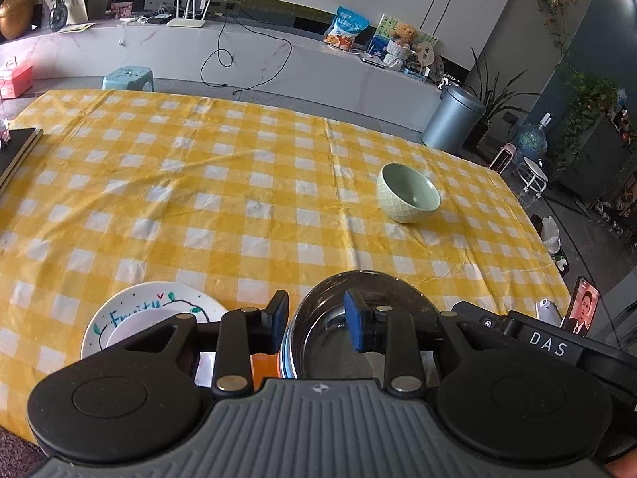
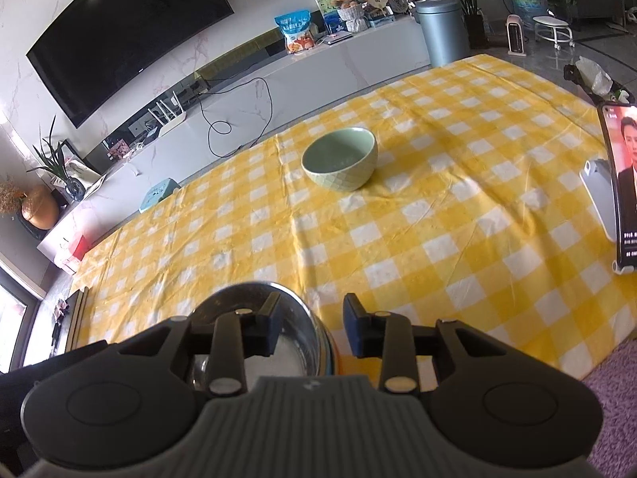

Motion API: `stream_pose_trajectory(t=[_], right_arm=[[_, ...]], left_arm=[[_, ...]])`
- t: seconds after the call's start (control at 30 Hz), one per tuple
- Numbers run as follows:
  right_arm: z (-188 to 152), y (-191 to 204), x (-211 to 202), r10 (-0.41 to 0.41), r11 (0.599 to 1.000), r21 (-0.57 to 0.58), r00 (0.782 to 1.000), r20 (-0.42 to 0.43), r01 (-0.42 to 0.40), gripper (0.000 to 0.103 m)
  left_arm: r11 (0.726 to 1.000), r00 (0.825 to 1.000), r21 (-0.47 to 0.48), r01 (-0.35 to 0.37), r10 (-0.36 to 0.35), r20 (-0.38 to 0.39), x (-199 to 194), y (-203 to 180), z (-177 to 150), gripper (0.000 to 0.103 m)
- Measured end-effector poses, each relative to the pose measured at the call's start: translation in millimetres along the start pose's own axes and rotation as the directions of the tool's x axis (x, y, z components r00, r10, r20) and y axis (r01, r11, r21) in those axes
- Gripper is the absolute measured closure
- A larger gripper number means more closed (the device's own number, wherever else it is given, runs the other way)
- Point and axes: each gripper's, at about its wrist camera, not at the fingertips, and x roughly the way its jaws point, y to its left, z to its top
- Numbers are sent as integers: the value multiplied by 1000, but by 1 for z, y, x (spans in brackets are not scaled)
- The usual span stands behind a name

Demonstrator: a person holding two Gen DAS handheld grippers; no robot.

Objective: Organize plates and bowls
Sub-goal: 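Lower the blue bowl into the orange bowl and open both tools, then reach both tools to the pale green bowl rim and close on it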

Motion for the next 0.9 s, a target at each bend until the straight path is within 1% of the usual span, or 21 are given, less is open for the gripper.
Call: stream_pose_trajectory(t=[0.03, 0.1, 0.17, 0.33, 0.4, 0.53, 0.57, 0.63, 0.73, 0.9], right_arm=[[3, -1, 1, -4, 1000, -1, 1000, 5, 4, 70], [9, -3, 3, -11, 1000, -5, 1000, 12, 11, 70], [15, -6, 6, -23, 1000, -9, 1000, 16, 23, 70], [32, -13, 20, -66, 997, -26, 998, 18, 66, 69], [40, -16, 28, -82, 996, -22, 997, 7, 82, 67], [55, -21, 44, -99, 995, -12, 995, 2, 99, 67], [59, -21, 48, -103, 995, -14, 995, 5, 103, 66], [67, -21, 57, -108, 994, -14, 994, 4, 108, 65], [81, -23, 71, -107, 994, 0, 994, -3, 107, 64], [104, -32, 95, -105, 993, 50, 994, -26, 107, 62]], left_arm=[[1000, 1000, 7, 4, -4, 1, 1, -2, 4, 68], [1000, 1000, 15, 11, -11, -1, 5, -4, 11, 65], [1000, 1000, 26, 16, -16, -9, 10, -7, 19, 64], [998, 998, 44, 34, -31, -51, 30, -14, 40, 64], [998, 997, 52, 41, -37, -69, 39, -18, 49, 64], [996, 994, 74, 58, -51, -100, 57, -29, 66, 64], [995, 993, 84, 55, -46, -104, 63, -33, 71, 61], [993, 993, 103, 49, -38, -108, 73, -39, 81, 59], [990, 991, 126, 58, -42, -126, 89, -48, 95, 58], [990, 984, 112, 82, -62, -170, 121, -53, 116, 57]])
